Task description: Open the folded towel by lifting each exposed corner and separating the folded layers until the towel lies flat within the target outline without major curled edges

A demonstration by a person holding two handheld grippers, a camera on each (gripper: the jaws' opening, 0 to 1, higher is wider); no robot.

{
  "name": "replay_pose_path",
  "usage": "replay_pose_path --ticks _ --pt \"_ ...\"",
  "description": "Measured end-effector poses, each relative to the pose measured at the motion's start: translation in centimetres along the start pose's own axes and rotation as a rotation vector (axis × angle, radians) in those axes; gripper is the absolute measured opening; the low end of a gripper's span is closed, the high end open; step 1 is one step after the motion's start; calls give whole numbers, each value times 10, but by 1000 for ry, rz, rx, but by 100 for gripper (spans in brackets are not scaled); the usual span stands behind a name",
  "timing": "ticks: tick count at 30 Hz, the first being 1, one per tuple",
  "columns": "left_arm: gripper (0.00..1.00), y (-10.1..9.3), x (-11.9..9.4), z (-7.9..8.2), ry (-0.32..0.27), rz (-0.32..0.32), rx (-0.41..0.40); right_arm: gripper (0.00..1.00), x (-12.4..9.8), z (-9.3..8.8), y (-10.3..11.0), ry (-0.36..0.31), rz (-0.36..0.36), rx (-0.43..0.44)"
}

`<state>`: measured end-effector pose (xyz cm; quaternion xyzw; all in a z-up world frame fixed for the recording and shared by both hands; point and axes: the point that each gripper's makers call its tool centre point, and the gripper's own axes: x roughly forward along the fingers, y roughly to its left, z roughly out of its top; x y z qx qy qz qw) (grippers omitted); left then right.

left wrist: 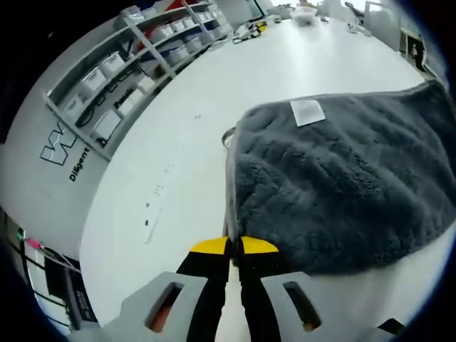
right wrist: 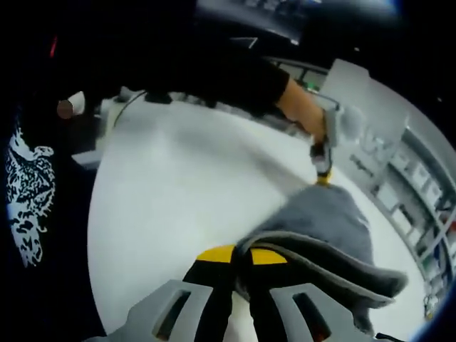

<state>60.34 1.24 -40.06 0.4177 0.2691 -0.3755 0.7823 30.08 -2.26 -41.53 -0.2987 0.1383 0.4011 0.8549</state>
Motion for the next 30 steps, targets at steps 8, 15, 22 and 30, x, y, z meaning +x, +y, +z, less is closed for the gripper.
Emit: replay_pose_path --ticks 8,15,22,30 --pt "4 1 7 9 -19 28 71 0 20 15 7 -37 28 26" --pt "4 1 8 10 -3 20 71 0 33 26 15 -46 44 -2" --pt "4 0 10 9 8 9 78 1 32 25 15 -51 48 0" --pt "4 1 12 9 19 -2 80 1 34 27 15 -45 46 -13"
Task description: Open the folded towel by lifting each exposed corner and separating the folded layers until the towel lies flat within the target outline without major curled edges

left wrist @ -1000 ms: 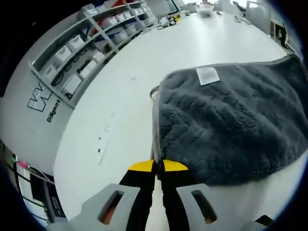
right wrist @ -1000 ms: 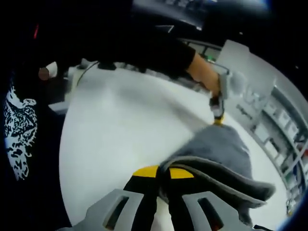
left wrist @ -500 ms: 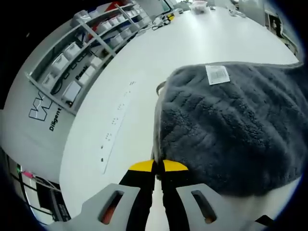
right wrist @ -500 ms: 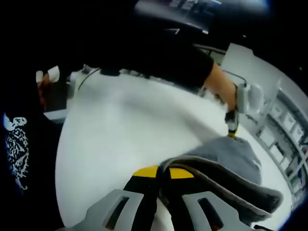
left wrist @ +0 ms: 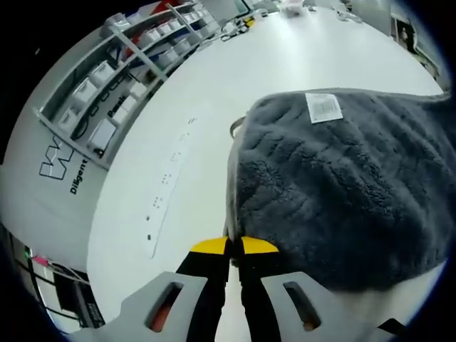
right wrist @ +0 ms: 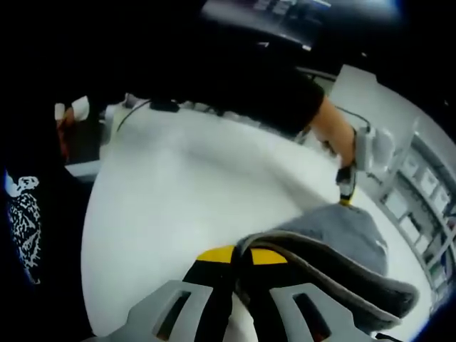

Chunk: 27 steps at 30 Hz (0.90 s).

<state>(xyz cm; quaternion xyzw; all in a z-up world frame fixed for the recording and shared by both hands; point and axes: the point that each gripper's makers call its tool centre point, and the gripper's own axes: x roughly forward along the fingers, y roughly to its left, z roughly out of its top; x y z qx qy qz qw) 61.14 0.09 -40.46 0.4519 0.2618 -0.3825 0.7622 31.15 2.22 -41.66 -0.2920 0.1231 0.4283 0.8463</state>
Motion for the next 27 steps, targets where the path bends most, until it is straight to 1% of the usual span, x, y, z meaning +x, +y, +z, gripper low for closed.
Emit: replay_pose_path --ticks 12,20,27 --pt "5 0 1 -2 -3 -12 -33 1 -1 0 0 -1 -10 -7" --pt "5 0 2 -2 -4 -12 -32 1 -2 0 2 3 -24 -11" --pt "5 1 1 -2 -8 -7 -17 1 -1 1 3 1 -20 -11"
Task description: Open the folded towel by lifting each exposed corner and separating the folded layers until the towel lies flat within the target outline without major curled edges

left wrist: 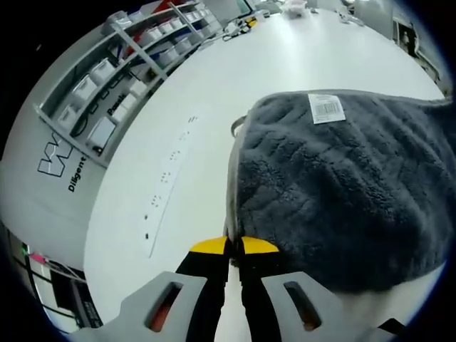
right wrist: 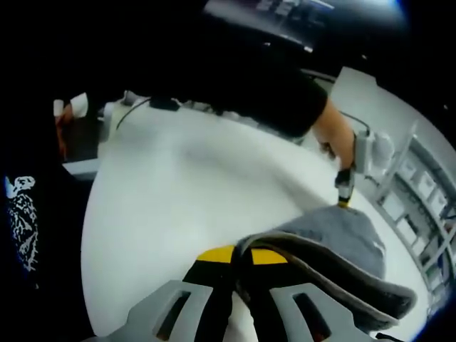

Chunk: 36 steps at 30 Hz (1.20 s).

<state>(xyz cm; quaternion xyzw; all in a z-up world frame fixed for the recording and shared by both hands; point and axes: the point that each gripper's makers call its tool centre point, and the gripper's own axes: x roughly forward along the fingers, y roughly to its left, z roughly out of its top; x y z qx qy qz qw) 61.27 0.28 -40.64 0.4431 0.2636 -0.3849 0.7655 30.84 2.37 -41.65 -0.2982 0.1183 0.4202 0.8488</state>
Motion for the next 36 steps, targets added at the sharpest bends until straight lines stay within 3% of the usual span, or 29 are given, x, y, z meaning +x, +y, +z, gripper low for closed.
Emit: replay_pose_path --ticks 8,12,20,28,31,34,36 --pt "5 1 0 -1 -13 8 -4 1 1 1 0 -16 10 15" --pt "6 2 0 -1 -22 12 -12 3 -2 2 0 -43 45 118" --pt "7 3 0 -1 -34 9 -40 11 -7 3 7 -59 90 127" --pt "8 2 -3 -2 -60 15 -78 12 -21 2 8 -69 139 167" --pt "12 5 -6 -4 -69 18 -117 13 -28 5 9 -86 170 186" --pt "24 13 -11 -6 -92 32 -175 15 -37 13 7 -130 198 231" --pt "34 17 -16 -7 -108 40 -209 16 -40 15 6 -149 191 212"
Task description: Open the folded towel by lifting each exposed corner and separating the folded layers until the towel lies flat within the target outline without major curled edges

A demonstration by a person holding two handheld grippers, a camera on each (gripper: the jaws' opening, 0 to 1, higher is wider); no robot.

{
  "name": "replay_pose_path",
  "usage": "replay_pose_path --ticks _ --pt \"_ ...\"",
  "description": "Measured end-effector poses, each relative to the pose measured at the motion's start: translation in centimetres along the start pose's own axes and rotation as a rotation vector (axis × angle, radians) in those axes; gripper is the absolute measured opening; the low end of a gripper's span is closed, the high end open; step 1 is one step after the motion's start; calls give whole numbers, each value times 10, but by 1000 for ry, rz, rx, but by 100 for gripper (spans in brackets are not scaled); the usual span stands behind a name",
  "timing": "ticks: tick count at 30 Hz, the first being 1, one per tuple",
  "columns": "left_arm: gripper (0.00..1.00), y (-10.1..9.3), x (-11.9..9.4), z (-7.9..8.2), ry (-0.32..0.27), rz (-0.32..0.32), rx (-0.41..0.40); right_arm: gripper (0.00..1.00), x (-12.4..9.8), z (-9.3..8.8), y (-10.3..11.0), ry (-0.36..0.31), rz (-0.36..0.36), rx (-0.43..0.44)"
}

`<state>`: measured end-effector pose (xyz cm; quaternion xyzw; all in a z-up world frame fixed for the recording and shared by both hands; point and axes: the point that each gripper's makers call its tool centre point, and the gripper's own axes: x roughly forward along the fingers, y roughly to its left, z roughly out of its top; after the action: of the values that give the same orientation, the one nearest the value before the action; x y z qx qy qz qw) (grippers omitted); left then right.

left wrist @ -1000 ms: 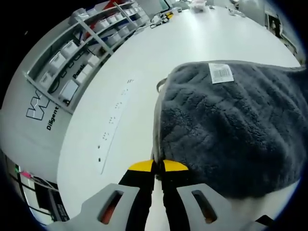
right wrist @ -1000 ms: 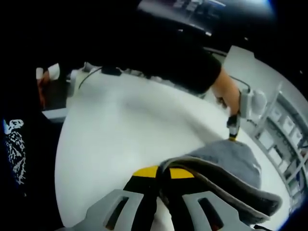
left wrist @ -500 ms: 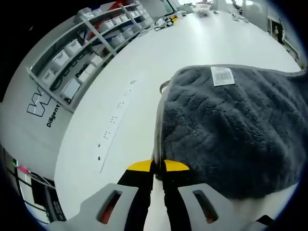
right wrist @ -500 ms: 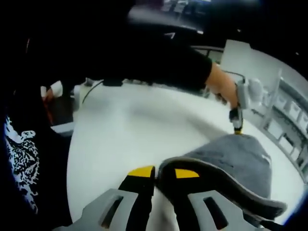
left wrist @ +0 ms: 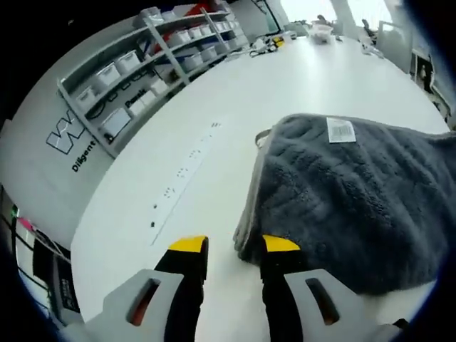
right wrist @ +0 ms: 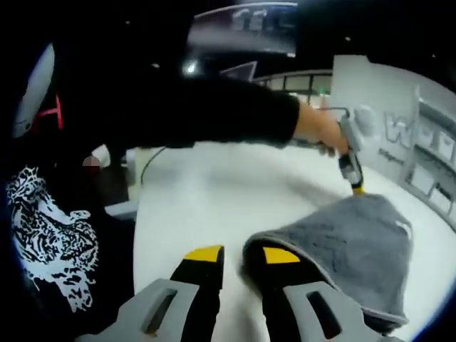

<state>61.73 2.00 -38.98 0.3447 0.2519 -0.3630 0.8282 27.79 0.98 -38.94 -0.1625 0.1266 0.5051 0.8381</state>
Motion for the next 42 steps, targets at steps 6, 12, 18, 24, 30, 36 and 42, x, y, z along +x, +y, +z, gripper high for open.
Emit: replay_pose_path --ticks 6,12,18,24,30,36,42 --pt "58 -3 -13 3 -37 18 -6 25 -2 0 2 -15 6 -14" --pt "74 -7 -22 3 -67 4 -59 29 -17 11 -4 -52 -5 -8" --pt "93 -7 -36 0 -101 4 -124 90 -39 38 -27 -170 -61 31" --pt "100 -10 -59 13 -177 0 -163 100 -55 49 -46 -207 -125 23" --pt "100 -20 -83 23 -241 7 -177 100 -70 60 -75 -265 -241 70" --pt "100 -9 -123 28 -342 47 -232 100 -96 63 -104 -298 -313 81" --pt "100 -14 -163 30 -404 116 -258 100 -128 69 -131 -309 -394 59"
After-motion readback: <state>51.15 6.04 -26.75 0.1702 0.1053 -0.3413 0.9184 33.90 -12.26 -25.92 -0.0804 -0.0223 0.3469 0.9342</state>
